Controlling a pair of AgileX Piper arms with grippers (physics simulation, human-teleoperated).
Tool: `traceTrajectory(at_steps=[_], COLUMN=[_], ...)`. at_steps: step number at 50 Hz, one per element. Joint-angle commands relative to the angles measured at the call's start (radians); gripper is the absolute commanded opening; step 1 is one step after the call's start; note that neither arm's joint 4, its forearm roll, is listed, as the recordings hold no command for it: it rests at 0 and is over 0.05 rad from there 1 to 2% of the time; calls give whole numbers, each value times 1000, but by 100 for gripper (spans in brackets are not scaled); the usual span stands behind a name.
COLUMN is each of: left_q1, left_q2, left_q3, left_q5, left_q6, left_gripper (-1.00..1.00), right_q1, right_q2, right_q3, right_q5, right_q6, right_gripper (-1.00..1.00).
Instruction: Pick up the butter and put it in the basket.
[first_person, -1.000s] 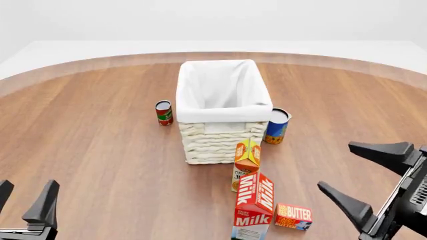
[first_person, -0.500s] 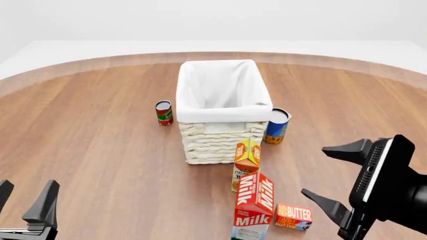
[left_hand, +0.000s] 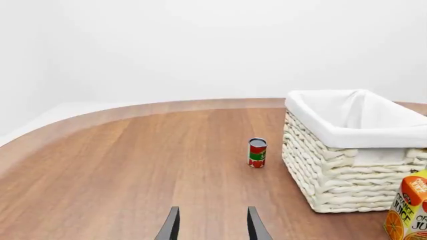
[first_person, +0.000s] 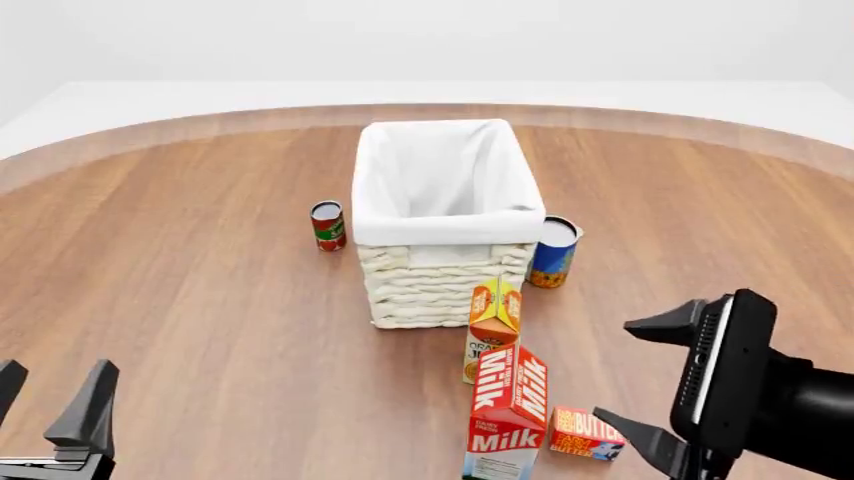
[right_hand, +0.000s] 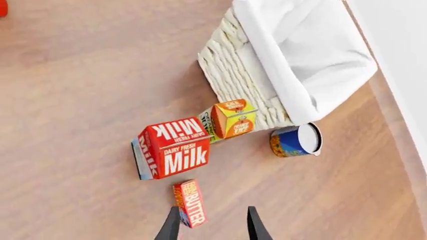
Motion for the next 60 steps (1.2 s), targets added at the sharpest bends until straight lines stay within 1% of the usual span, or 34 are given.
traceTrajectory(at_steps=[1, 8, 19, 24, 30, 36, 39, 51, 54, 60], left_q1=[0, 0, 0, 0, 0, 0, 0, 0, 0, 0], left_q2=[0, 0, 0, 0, 0, 0, 0, 0, 0, 0], left_q3=[0, 0, 0, 0, 0, 0, 0, 0, 0, 0], left_q5=[0, 0, 0, 0, 0, 0, 0, 0, 0, 0], left_q6=[0, 0, 0, 0, 0, 0, 0, 0, 0, 0], left_gripper=[100, 100, 100, 100, 100, 100, 100, 100, 100, 100], right_q1=[31, 37, 0, -16, -41, -64, -83, -133, -152, -164], right_q2=[12, 40, 83, 102, 133, 146, 150, 157, 154, 157], right_q3=[24, 40, 64, 88, 132, 160, 171, 174, 164, 164], right_q5=[1, -36, -101, -135, -176, -167, -173, -156, -147, -147], right_q6=[18, 27, 27, 38, 36, 35, 14, -9, -24, -30], right_gripper=[100, 100, 100, 100, 100, 100, 100, 100, 100, 100])
